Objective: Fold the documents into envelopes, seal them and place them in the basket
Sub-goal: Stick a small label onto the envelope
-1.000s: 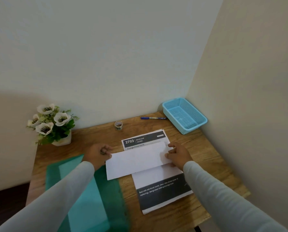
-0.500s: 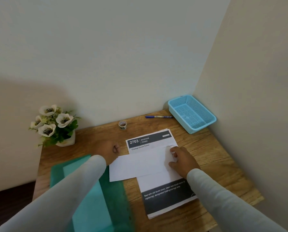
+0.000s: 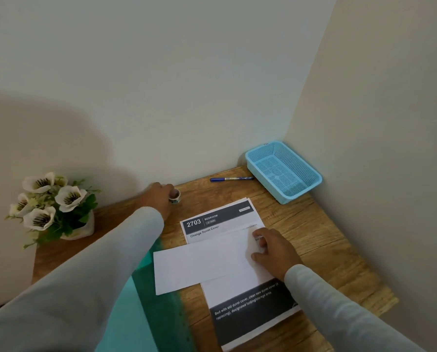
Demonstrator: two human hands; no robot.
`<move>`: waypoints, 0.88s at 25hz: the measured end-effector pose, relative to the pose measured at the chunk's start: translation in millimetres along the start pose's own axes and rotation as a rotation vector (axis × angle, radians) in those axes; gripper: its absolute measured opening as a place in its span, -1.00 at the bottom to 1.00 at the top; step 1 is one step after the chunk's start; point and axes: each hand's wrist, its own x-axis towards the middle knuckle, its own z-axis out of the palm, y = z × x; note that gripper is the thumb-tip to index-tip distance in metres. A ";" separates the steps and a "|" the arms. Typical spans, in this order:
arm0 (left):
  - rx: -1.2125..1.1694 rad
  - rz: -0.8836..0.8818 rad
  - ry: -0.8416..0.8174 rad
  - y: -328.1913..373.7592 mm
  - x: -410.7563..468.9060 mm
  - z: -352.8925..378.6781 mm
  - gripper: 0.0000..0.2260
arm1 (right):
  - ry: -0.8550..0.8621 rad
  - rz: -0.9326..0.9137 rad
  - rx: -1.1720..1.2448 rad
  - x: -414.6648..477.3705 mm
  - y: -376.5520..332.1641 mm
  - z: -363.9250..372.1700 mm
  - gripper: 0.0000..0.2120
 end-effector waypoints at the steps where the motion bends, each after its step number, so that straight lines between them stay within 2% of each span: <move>1: 0.041 0.013 -0.019 -1.1 2.9 1.2 -0.62 | -0.001 0.004 0.008 0.3 0.6 -0.1 -0.53; 4: 0.080 0.068 -0.031 -2.0 5.2 -0.6 -0.65 | -0.026 0.005 0.024 1.5 0.8 -3.2 -0.54; 7: -0.038 0.107 -0.029 5.2 -3.7 -8.7 -0.69 | 0.009 0.014 0.057 3.1 -4.0 -9.1 -0.60; 10: -0.135 0.208 -0.012 19.6 -26.8 -19.0 -0.74 | 0.126 -0.075 0.122 3.9 -20.5 -17.6 -0.68; 15: -0.256 0.358 -0.037 43.5 -65.9 -24.0 -0.86 | 0.191 -0.248 0.425 3.9 -57.9 -34.2 -0.86; 18: -0.298 0.432 -0.030 58.9 -82.2 -27.3 -0.91 | 0.211 -0.301 0.459 1.8 -64.7 -36.9 -0.90; 22: -0.354 0.504 -0.033 75.6 -99.3 -32.7 -0.87 | 0.238 -0.353 0.476 -8.2 -60.3 -33.0 -0.90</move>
